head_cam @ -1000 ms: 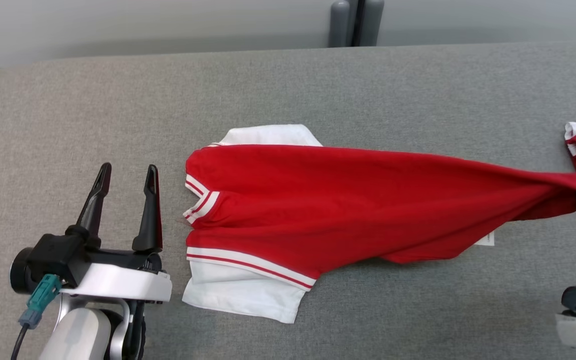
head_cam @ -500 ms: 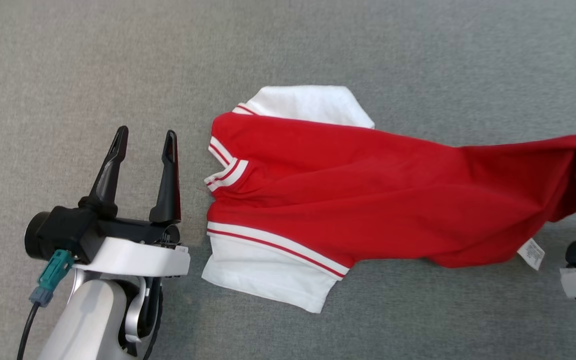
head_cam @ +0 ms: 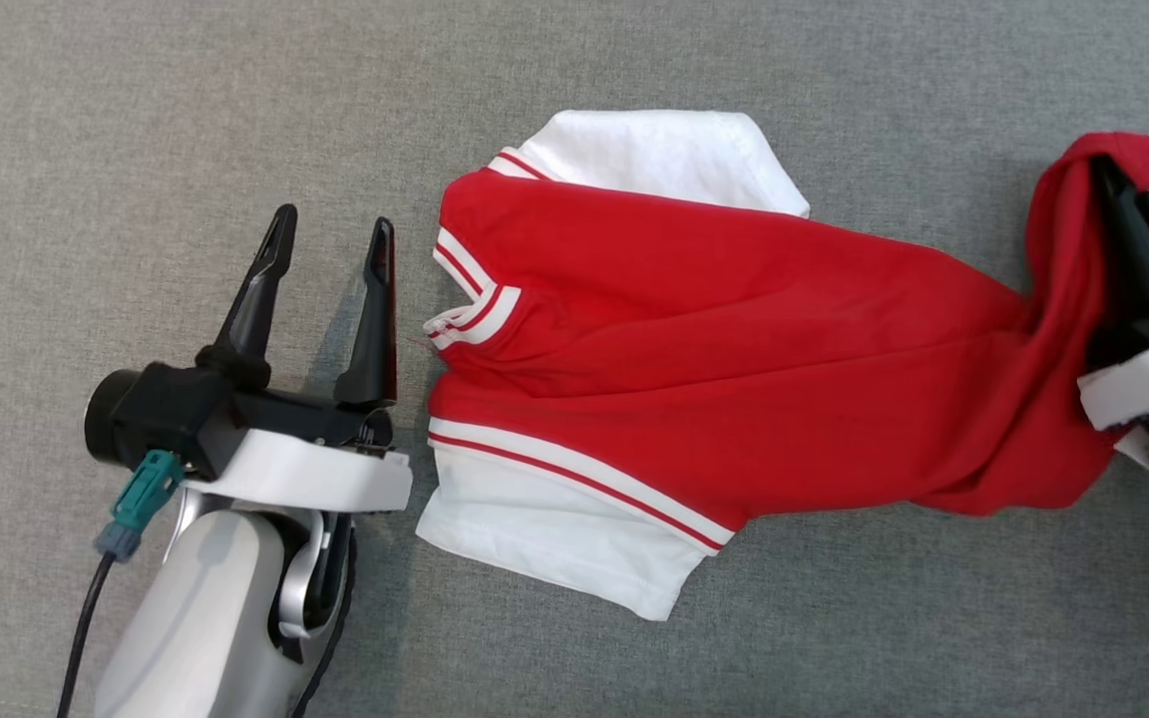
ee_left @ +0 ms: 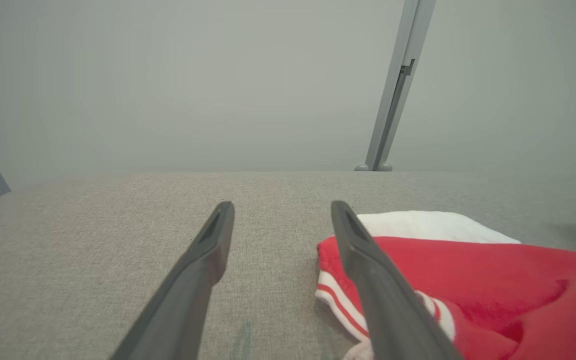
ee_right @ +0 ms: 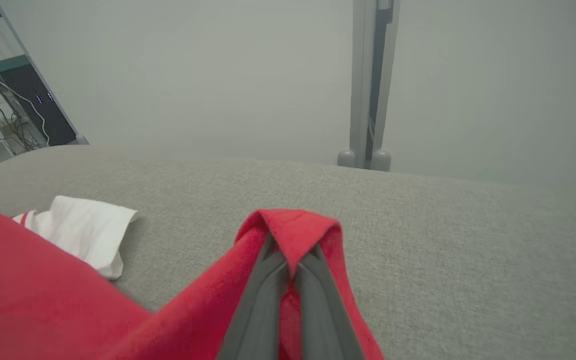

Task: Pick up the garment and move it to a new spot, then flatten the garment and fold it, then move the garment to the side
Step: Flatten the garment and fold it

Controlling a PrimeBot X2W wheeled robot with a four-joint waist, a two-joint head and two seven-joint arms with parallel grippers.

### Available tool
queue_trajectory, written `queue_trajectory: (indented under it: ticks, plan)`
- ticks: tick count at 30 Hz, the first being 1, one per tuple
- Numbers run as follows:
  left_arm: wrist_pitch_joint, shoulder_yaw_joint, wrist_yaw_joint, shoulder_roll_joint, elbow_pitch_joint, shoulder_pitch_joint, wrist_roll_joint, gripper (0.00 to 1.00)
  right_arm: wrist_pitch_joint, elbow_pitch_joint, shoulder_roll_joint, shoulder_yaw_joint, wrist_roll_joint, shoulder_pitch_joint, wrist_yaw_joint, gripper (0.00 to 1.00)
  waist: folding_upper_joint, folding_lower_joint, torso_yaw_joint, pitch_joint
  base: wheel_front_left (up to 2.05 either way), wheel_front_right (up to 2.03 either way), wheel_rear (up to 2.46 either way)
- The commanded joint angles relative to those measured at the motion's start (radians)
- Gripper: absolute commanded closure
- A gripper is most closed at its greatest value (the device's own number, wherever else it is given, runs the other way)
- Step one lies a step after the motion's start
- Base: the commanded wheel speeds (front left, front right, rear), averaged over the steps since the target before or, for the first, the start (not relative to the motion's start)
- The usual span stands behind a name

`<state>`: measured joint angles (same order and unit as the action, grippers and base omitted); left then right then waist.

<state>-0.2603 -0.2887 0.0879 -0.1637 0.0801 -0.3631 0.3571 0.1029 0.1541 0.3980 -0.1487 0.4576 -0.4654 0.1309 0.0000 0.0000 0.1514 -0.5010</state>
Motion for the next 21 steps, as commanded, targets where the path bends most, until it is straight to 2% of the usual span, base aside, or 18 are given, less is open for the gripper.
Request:
queue_trajectory:
  ticks: [1, 9, 10, 11, 12, 21]
  plan:
    - [-0.005, 0.0, -0.007, 0.003, 0.005, -0.026, -0.008, 0.0, 0.003, 0.025, 0.017, -0.008, 0.005, -0.023, 0.0, 1.0, 0.0, 0.0, 0.002, -0.004, 0.0, 0.0, 0.0]
    - [-0.005, 0.004, -0.025, 0.025, 0.025, -0.044, -0.024, 0.0, 0.011, 0.189, 0.053, -0.118, 0.061, -0.135, 0.0, 1.0, 0.0, 0.0, 0.002, -0.009, 0.0, 0.0, 0.0]
    - [-0.005, 0.007, -0.025, 0.026, 0.026, -0.04, -0.025, 0.0, 0.013, 0.196, 0.054, -0.132, 0.072, -0.136, 0.0, 0.82, 0.0, 0.0, -0.002, -0.005, 0.0, 0.0, 0.0]
    - [-0.005, 0.01, -0.026, 0.028, 0.028, -0.035, -0.026, 0.0, 0.017, 0.201, 0.059, -0.139, 0.078, -0.133, 0.0, 0.52, 0.0, 0.0, -0.006, 0.0, 0.0, 0.0, 0.0]
    - [-0.005, 0.015, -0.027, 0.027, 0.031, -0.029, -0.029, 0.0, 0.024, 0.204, 0.062, -0.144, 0.085, -0.125, 0.0, 0.0, 0.0, 0.0, -0.013, 0.005, 0.0, 0.0, 0.0]
    - [-0.005, 0.048, -0.028, 0.01, 0.049, 0.023, -0.036, 0.0, 0.099, 0.146, 0.049, -0.112, 0.108, 0.014, 0.0, 0.0, 0.0, 0.0, -0.086, 0.075, 0.0, 0.0, 0.0]
